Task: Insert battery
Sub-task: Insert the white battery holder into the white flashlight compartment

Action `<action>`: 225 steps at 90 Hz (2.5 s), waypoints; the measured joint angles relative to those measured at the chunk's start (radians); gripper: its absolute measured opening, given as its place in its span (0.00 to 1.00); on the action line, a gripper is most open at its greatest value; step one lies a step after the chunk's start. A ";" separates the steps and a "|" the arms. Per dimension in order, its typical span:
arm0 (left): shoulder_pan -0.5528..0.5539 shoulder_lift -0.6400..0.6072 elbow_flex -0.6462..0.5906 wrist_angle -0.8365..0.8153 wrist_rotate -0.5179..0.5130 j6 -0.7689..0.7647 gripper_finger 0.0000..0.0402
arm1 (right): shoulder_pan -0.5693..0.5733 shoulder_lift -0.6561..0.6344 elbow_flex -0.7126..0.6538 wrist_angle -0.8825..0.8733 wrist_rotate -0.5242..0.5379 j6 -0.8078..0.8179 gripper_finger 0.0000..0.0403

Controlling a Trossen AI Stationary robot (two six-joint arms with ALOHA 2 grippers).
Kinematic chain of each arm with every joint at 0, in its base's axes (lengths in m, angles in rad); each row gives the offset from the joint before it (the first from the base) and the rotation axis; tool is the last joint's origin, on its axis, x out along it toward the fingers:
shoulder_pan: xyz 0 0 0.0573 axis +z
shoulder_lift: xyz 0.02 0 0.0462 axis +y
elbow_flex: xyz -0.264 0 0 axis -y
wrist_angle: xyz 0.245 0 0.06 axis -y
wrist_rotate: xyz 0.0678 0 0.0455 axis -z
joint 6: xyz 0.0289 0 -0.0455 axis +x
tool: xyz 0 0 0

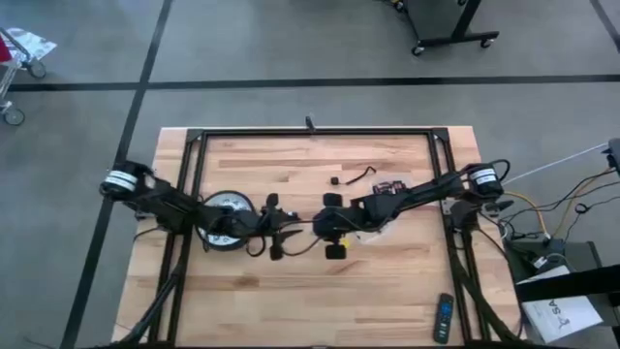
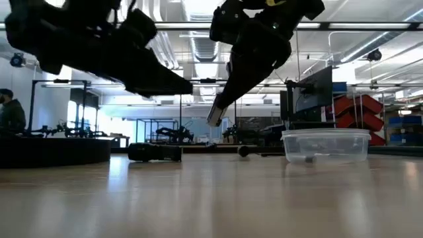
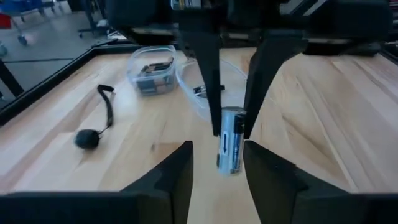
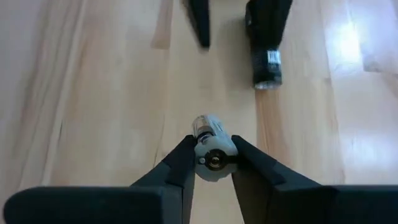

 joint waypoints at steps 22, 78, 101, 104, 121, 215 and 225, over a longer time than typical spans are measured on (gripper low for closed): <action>0.009 0.190 0.132 0.034 -0.006 0.021 0.26 | 0.000 0.000 0.010 -0.100 -0.065 0.013 0.17; 0.019 0.126 0.191 -0.297 -0.030 0.047 0.25 | 0.000 0.009 0.002 -0.154 -0.093 0.034 0.13; 0.032 -0.065 0.143 -0.546 -0.079 0.002 0.29 | 0.000 0.009 0.002 -0.151 -0.093 0.018 0.06; 0.032 -0.079 0.130 -0.544 -0.084 -0.003 0.30 | 0.000 0.009 0.001 -0.149 -0.093 0.018 0.06; 0.033 -0.096 0.103 -0.513 -0.062 -0.016 0.32 | 0.000 0.004 0.021 -0.152 -0.092 0.018 0.08; 0.100 0.279 0.296 -0.282 0.204 -0.080 0.25 | 0.061 -0.047 -0.141 -0.080 -0.090 0.326 0.03; 0.099 0.279 0.294 -0.281 0.218 -0.081 0.25 | 0.059 -0.047 -0.157 -0.078 -0.081 0.339 0.03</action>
